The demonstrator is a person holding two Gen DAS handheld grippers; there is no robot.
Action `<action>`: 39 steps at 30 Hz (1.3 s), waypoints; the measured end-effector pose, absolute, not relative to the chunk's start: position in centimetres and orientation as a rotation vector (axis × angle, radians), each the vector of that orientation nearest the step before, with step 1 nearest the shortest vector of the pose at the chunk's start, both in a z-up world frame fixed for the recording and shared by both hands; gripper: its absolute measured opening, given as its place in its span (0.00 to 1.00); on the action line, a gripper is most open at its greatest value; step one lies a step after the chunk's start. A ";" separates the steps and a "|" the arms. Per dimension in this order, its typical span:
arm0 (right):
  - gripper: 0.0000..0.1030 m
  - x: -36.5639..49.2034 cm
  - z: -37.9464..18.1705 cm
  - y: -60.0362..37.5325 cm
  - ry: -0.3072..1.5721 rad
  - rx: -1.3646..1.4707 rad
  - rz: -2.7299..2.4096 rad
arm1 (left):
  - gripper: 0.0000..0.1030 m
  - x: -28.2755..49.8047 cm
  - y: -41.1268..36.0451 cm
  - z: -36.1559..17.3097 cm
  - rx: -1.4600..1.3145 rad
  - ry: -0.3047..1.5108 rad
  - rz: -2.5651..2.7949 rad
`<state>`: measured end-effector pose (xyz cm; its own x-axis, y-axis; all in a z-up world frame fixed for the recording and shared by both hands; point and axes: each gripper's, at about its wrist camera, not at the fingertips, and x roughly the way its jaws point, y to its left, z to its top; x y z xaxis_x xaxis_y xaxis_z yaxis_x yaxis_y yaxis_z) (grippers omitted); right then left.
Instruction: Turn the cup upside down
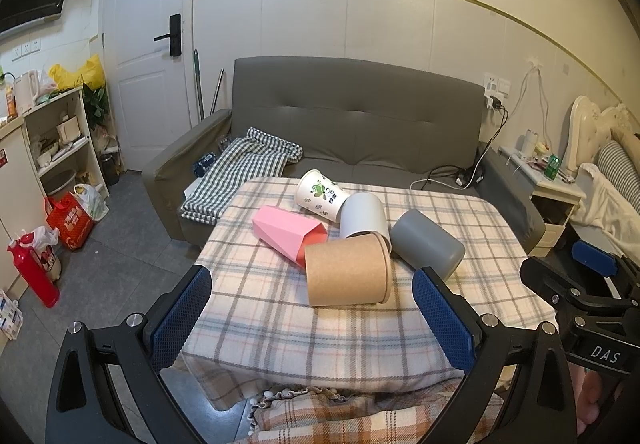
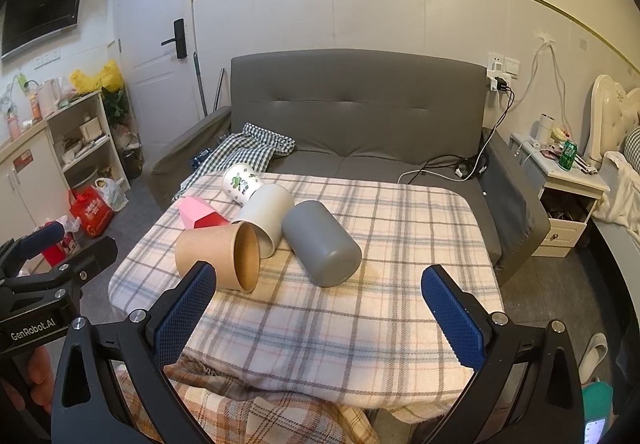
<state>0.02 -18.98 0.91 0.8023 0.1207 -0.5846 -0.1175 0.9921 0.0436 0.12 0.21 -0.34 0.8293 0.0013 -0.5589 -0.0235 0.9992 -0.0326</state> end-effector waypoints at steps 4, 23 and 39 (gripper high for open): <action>1.00 0.1 1.0 -19.0 0.627 0.007 0.135 | 1.00 0.1 0.1 -0.3 -0.039 0.594 0.013; 1.00 5.3 -0.2 -19.7 0.694 -0.106 0.234 | 1.00 3.9 0.6 -2.6 -0.014 0.661 0.057; 0.89 20.0 -9.9 -17.2 0.989 -0.238 0.354 | 1.00 13.8 -0.3 -5.9 -0.015 0.755 0.069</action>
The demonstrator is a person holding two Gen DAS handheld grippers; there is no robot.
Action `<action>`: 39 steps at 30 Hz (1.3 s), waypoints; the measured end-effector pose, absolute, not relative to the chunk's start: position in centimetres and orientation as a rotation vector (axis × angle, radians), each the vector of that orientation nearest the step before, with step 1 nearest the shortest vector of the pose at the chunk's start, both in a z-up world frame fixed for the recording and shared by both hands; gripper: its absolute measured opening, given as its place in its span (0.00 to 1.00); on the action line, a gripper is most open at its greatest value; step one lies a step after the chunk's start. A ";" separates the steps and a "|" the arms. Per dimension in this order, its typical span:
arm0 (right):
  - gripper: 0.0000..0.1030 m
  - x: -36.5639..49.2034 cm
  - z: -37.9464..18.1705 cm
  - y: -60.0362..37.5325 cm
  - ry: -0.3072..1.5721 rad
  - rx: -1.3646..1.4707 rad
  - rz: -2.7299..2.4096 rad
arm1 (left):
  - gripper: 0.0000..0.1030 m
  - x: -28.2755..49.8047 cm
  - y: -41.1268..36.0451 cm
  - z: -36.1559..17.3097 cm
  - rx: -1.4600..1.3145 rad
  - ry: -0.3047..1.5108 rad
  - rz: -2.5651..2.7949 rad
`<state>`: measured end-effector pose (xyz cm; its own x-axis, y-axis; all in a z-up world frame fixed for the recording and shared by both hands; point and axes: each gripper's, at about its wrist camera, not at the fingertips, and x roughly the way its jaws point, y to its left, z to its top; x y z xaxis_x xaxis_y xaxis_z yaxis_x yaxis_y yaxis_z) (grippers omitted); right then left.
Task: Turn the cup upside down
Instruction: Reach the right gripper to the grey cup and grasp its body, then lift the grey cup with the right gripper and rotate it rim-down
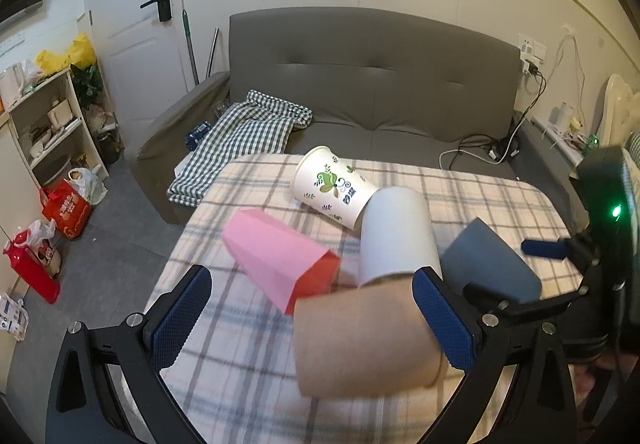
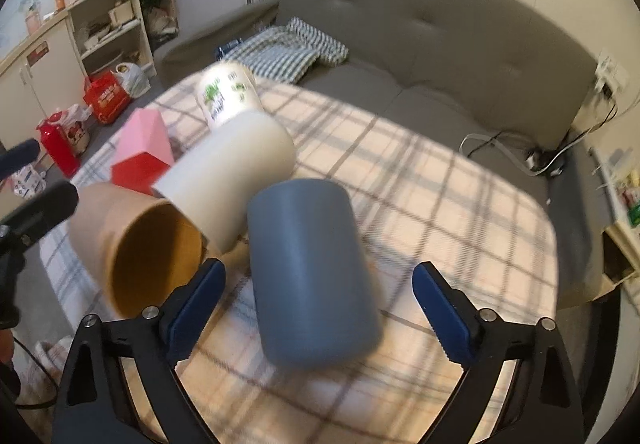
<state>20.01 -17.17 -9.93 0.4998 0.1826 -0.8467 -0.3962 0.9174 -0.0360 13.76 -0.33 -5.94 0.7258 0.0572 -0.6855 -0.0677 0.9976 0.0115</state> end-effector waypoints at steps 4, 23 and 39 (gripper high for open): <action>0.88 20.9 -11.5 -16.9 1.034 -0.232 0.345 | 1.00 14.6 -0.7 -6.1 -0.011 0.765 0.053; 0.75 13.1 -9.8 -21.3 1.076 0.067 0.120 | 1.00 10.1 -2.9 -2.4 -0.029 0.717 0.026; 0.75 11.0 -11.8 -23.2 1.094 0.168 0.009 | 1.00 8.0 -4.6 -3.8 0.016 0.765 0.030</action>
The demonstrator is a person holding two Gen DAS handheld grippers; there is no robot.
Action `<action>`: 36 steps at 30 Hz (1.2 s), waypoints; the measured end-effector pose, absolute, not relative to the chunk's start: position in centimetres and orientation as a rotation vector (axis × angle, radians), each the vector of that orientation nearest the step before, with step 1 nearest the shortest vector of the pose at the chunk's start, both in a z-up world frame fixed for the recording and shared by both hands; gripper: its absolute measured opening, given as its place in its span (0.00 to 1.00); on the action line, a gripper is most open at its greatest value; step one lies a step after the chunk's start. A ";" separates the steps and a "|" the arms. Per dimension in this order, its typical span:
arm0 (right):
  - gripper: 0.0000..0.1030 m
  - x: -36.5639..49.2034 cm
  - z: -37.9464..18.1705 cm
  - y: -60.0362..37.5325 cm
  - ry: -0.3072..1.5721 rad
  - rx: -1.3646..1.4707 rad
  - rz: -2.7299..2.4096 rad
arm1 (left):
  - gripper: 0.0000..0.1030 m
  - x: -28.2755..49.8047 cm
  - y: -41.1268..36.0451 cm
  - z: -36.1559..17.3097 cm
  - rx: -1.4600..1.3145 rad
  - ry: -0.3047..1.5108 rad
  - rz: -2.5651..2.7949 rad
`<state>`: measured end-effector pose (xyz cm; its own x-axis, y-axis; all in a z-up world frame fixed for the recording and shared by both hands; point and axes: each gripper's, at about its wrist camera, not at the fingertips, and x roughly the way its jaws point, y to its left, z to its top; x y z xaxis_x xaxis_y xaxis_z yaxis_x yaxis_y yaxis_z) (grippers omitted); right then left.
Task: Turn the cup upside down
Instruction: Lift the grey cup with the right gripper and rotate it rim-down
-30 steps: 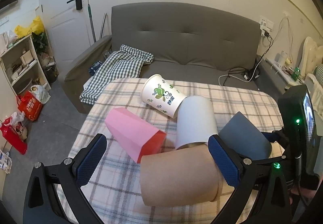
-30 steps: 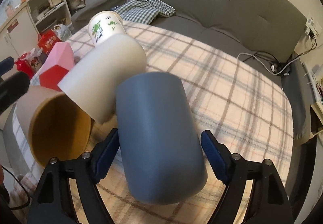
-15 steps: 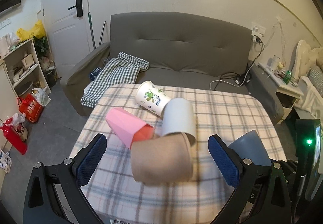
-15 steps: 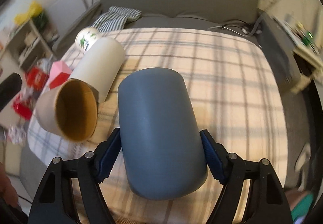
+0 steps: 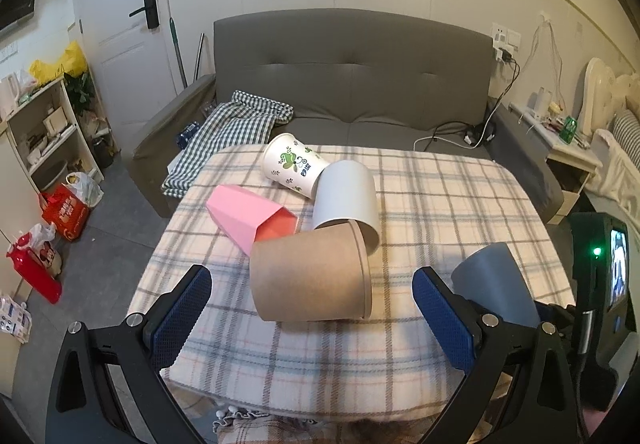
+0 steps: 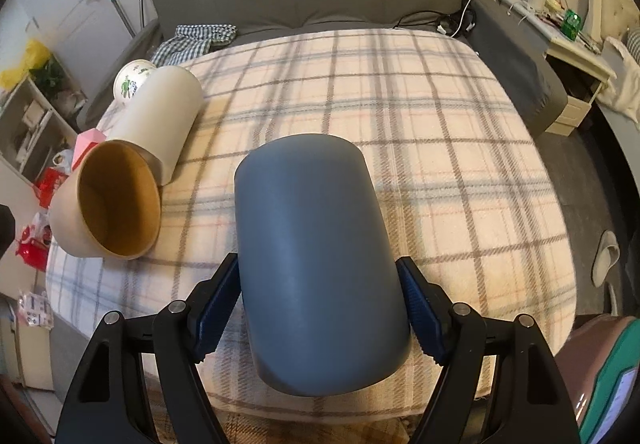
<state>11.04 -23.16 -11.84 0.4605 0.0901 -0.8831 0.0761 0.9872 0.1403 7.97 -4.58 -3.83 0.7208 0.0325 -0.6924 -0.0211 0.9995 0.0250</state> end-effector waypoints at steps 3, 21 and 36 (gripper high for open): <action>0.81 10.9 -11.4 -23.4 1.082 0.167 0.008 | 1.00 7.8 -4.8 -3.6 0.015 0.763 0.029; 0.99 3.7 -1.3 -29.9 0.797 0.064 -0.108 | 1.00 4.9 -12.1 -1.9 0.025 0.743 -0.089; 1.00 3.7 -7.4 -37.4 0.873 0.184 -0.178 | 1.00 6.3 -19.2 -8.7 0.076 0.948 -0.187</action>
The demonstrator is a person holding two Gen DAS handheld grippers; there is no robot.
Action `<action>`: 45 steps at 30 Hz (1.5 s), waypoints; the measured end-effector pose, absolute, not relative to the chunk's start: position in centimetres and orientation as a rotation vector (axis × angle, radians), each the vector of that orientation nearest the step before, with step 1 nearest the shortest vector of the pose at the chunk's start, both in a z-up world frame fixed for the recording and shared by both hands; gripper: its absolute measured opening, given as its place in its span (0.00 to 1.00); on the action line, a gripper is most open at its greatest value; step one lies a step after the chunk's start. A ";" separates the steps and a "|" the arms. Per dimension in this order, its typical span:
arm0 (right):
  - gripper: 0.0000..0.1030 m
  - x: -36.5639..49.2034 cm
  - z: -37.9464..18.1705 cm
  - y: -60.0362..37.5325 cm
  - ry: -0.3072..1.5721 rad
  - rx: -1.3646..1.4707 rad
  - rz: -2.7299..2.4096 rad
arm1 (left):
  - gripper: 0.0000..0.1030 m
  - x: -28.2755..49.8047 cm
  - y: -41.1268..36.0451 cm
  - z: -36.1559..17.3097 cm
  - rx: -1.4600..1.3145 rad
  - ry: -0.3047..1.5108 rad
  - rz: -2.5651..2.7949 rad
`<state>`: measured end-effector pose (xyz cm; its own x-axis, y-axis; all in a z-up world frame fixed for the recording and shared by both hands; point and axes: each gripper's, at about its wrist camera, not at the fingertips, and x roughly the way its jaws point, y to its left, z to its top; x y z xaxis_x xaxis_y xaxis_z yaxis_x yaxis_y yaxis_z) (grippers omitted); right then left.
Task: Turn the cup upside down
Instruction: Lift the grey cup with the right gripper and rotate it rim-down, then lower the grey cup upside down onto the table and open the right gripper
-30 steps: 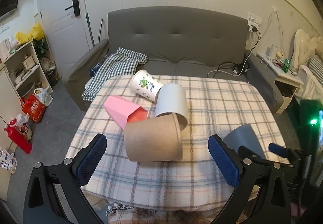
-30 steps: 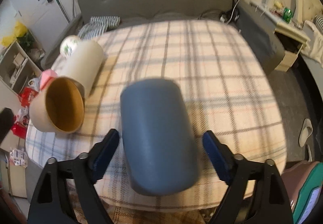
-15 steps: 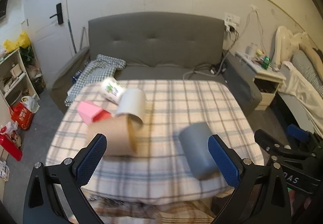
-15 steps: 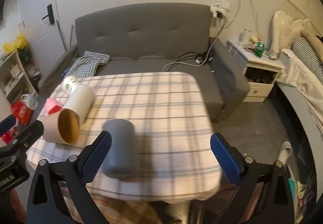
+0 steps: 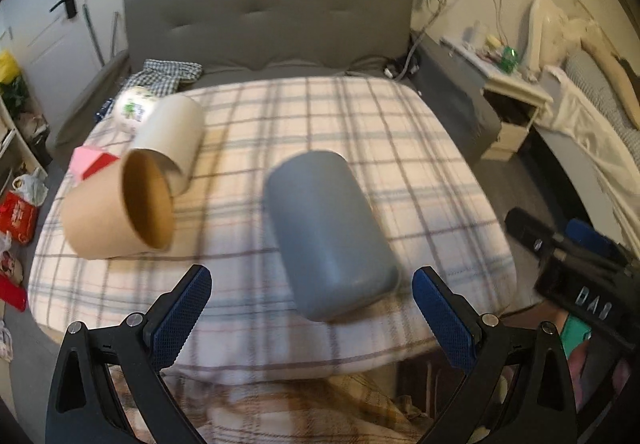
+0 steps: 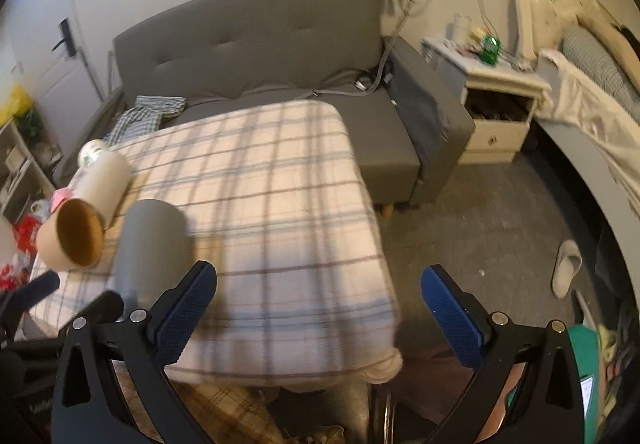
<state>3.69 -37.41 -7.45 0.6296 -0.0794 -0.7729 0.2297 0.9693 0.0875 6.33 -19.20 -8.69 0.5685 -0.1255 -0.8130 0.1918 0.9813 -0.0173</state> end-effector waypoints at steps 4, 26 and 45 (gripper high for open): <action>1.00 3.9 -8.6 -39.7 0.888 0.213 -0.229 | 1.00 7.1 -20.5 -10.2 0.110 0.990 -0.169; 1.00 4.6 -11.5 -40.3 0.953 0.250 -0.202 | 0.75 8.6 -19.8 -11.0 0.027 1.055 -0.248; 1.00 4.7 -11.7 -38.9 0.971 0.249 -0.163 | 0.73 11.7 -19.2 -7.8 0.057 1.005 -0.267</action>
<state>4.72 -38.94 -11.69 0.5553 -0.0257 -0.8313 0.2477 0.9593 0.1358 11.74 -19.21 -7.75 0.5068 -0.1950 -0.8397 0.2475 0.9660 -0.0750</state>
